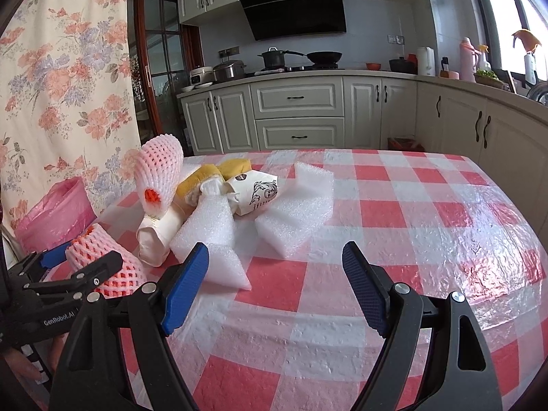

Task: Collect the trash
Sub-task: 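Return both tools to the table and approach the pink foam nets, then grasp a pink foam net with the left tool while the right grasps a white foam block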

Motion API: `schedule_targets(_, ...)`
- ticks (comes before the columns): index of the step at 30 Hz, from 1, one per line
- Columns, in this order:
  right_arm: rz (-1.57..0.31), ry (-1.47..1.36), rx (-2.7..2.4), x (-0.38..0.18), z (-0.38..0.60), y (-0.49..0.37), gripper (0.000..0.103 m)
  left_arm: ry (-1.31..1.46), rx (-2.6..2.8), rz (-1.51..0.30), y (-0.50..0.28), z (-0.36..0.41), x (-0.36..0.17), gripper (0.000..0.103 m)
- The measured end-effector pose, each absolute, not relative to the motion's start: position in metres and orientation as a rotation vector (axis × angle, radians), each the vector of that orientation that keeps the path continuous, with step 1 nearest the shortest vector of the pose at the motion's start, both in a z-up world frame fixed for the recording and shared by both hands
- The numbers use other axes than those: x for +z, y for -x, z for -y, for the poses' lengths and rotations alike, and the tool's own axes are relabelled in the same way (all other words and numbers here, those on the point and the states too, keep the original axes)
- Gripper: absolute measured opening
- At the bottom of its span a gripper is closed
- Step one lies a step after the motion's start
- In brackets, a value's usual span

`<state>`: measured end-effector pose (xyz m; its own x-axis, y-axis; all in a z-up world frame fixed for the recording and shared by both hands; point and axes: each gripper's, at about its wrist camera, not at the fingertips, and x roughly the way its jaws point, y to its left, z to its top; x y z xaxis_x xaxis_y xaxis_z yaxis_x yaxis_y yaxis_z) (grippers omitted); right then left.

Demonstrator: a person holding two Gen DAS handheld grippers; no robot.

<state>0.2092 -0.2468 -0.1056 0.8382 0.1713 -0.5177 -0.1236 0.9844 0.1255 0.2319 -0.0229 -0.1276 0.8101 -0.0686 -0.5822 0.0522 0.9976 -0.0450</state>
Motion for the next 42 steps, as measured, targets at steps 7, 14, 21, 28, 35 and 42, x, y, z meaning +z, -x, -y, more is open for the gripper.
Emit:
schedule_targets(7, -0.581, -0.082, 0.165, -0.11, 0.24, -0.217, 0.076, 0.039, -0.095, -0.693, -0.244, 0.021, -0.137, 0.077)
schedule_targets(14, -0.603, -0.067, 0.192, -0.112, 0.23, -0.227, 0.076, 0.029, -0.115, -0.698, -0.247, 0.017, -0.139, 0.042)
schedule_targets(21, -0.638, -0.037, 0.256, -0.116, 0.208, -0.243, 0.076, 0.003, -0.075, -0.687, -0.246, -0.003, -0.138, 0.034)
schedule_targets(28, -0.699, 0.011, 0.271, -0.122, 0.184, -0.267, 0.076, 0.025, -0.055, -0.692, -0.247, -0.019, -0.137, 0.034)
schedule_targets(35, -0.752, 0.033, 0.263, -0.13, 0.178, -0.275, 0.065, -0.005, -0.054, -0.681, -0.244, -0.012, -0.136, 0.034)
schedule_targets(42, -0.754, 0.027, 0.26, -0.131, 0.18, -0.275, 0.056, -0.015, -0.051, -0.684, -0.244, -0.011, -0.136, 0.034)
